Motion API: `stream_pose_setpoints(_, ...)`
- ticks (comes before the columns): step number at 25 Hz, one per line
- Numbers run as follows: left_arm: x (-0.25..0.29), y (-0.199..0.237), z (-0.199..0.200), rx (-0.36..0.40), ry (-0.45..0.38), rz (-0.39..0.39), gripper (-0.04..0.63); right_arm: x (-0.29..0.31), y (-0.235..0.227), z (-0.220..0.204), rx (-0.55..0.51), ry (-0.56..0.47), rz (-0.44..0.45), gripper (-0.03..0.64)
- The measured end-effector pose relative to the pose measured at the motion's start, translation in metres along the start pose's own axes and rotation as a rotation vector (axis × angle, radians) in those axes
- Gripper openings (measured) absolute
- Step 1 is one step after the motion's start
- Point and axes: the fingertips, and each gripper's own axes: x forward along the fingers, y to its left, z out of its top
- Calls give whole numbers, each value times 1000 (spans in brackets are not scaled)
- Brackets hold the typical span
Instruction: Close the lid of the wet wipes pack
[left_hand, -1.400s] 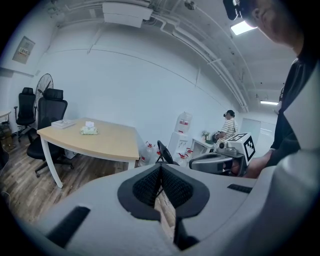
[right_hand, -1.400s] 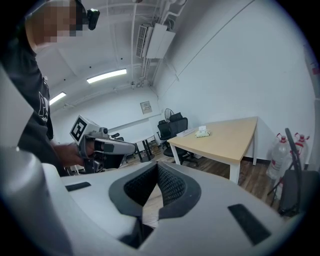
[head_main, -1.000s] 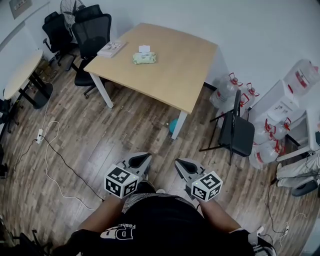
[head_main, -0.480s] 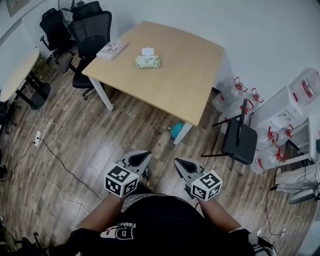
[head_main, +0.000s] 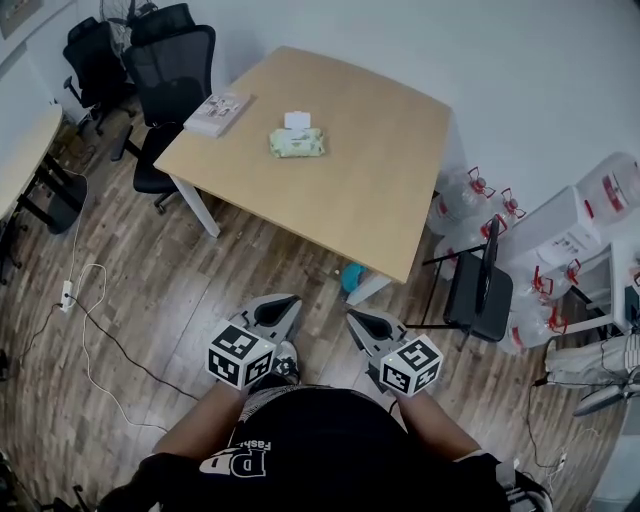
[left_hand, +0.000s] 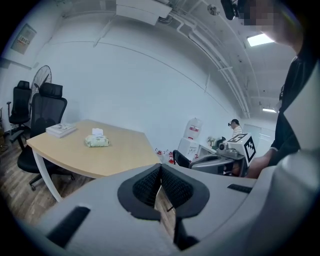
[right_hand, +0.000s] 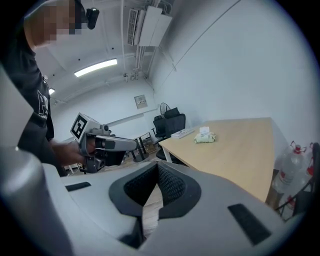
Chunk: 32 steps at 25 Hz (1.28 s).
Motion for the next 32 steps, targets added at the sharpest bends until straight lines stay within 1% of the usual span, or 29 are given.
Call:
stream_pose_setpoints(3,2,26,10,1,3,-8,18,24,-4,12,-3,4,-6,5)
stream_pose_setpoints(7,3,51,13,-1,13,-20,18,49,-8,21,-6,9,-18,5)
stream_pose_setpoints(16,2,103,26,-11,-12,-24,18,93,-14,34,-17,34,-36,5)
stream_pose_setpoints(24,4,120,29,-19,-11,-37,18,111,-18,44,-24,39,-43,5)
stream_pose_setpoints(32,18,128,29,-29,22,-36,18,120,-32,49,-13,48,-29,5)
